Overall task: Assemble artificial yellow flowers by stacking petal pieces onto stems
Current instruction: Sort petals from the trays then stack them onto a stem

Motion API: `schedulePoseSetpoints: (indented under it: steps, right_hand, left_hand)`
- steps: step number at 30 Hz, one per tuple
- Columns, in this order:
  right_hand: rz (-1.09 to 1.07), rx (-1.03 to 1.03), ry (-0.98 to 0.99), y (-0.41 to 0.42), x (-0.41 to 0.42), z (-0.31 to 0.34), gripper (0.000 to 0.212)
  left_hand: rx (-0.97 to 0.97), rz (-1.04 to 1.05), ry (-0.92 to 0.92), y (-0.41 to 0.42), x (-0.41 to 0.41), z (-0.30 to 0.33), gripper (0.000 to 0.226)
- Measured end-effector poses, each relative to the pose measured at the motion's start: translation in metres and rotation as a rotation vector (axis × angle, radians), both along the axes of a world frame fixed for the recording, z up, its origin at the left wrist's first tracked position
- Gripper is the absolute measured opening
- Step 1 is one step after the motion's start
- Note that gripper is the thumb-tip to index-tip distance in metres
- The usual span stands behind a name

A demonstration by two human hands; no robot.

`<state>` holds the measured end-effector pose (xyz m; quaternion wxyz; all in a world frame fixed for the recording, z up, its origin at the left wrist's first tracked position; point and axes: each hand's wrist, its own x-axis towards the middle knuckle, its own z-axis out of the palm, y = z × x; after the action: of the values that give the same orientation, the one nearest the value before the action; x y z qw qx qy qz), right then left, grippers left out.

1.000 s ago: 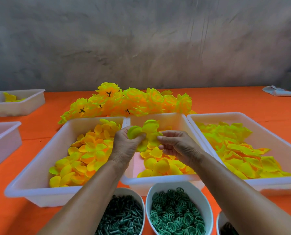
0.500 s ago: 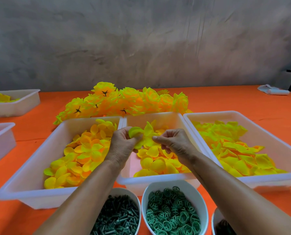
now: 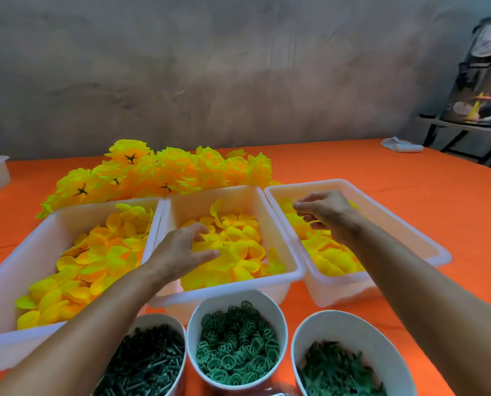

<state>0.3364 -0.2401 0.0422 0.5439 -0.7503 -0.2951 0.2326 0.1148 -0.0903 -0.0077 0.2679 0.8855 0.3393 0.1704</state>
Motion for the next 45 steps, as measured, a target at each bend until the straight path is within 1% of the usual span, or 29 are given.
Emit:
schedulePoseSetpoints:
  steps: [2,4,6,9,11,13,15,17,22,26,29,30,31,33,34,35,36,39,41,42,43,45]
  right_hand:
    - [-0.088,-0.036,-0.074,-0.020,0.025,-0.004,0.004]
    - [-0.109,-0.151,-0.230,-0.035,0.045,-0.010,0.017]
    - [-0.039,-0.296,-0.362,-0.042,0.055,-0.016,0.027]
    - [0.132,-0.488,-0.513,-0.037,0.056,-0.025,0.037]
    - [0.209,-0.622,-0.635,-0.029,0.055,-0.031,0.041]
    - [0.249,-0.730,-0.736,-0.022,0.055,-0.037,0.039]
    - [0.250,-0.778,-0.817,-0.019,0.055,-0.044,0.029]
    - [0.215,-0.749,-0.837,-0.020,0.056,-0.048,0.023]
    - [0.189,-0.625,-0.799,-0.027,0.063,-0.042,0.018]
    - [0.041,-0.367,-0.785,-0.040,0.074,-0.021,0.013]
    - [-0.171,-0.129,-0.762,-0.044,0.081,-0.012,0.011]
    - [-0.244,-0.053,-0.694,-0.043,0.083,-0.011,0.012]
    - [-0.290,0.030,-0.564,-0.043,0.084,-0.010,0.013]
    - [-0.318,0.200,-0.237,-0.042,0.084,-0.010,0.017]
    - [-0.315,0.233,-0.140,-0.041,0.085,-0.012,0.018]
    - [-0.299,0.203,-0.123,-0.039,0.085,-0.016,0.018]
    - [-0.266,0.138,-0.154,-0.038,0.085,-0.021,0.016]
    - [-0.117,-0.110,-0.320,-0.033,0.079,-0.036,0.008]
    - [0.030,-0.308,-0.453,-0.030,0.075,-0.042,0.002]
    - [0.088,-0.402,-0.548,-0.029,0.075,-0.041,0.007]
    - [0.096,-0.444,-0.625,-0.028,0.077,-0.039,0.013]
    - [-0.021,-0.425,-0.682,-0.030,0.085,-0.028,0.015]
  left_hand:
    - [0.064,0.032,-0.012,-0.003,0.003,0.003,0.058]
    - [0.188,0.051,0.026,-0.005,0.009,0.007,0.058]
    - [0.277,0.042,0.041,-0.009,0.021,0.014,0.053]
    - [0.285,-0.015,-0.051,-0.023,0.044,0.022,0.042]
    - [0.294,-0.067,-0.119,-0.033,0.063,0.025,0.037]
    - [0.295,-0.122,-0.183,-0.041,0.081,0.027,0.032]
    - [0.283,-0.160,-0.234,-0.047,0.099,0.026,0.027]
    - [0.267,-0.183,-0.278,-0.052,0.115,0.025,0.023]
    - [0.247,-0.198,-0.369,-0.061,0.141,0.013,0.017]
    - [0.260,-0.194,-0.381,-0.062,0.147,-0.004,0.021]
    - [0.231,-0.182,-0.414,-0.061,0.148,-0.009,0.023]
    - [0.221,-0.176,-0.429,-0.060,0.148,-0.009,0.024]
    - [0.214,-0.166,-0.439,-0.059,0.147,-0.009,0.024]
    - [0.205,-0.136,-0.454,-0.057,0.147,-0.010,0.024]
    - [0.204,-0.116,-0.462,-0.056,0.146,-0.010,0.024]
    - [0.203,-0.099,-0.470,-0.054,0.146,-0.010,0.024]
    - [0.202,-0.085,-0.478,-0.053,0.146,-0.011,0.024]
    - [0.215,-0.074,-0.485,-0.053,0.146,-0.011,0.023]
    - [0.226,-0.082,-0.471,-0.053,0.145,-0.012,0.025]
    - [0.230,-0.085,-0.467,-0.052,0.146,-0.012,0.025]
    - [0.231,-0.085,-0.464,-0.052,0.145,-0.013,0.026]
    - [0.231,-0.087,-0.466,-0.052,0.145,-0.013,0.026]
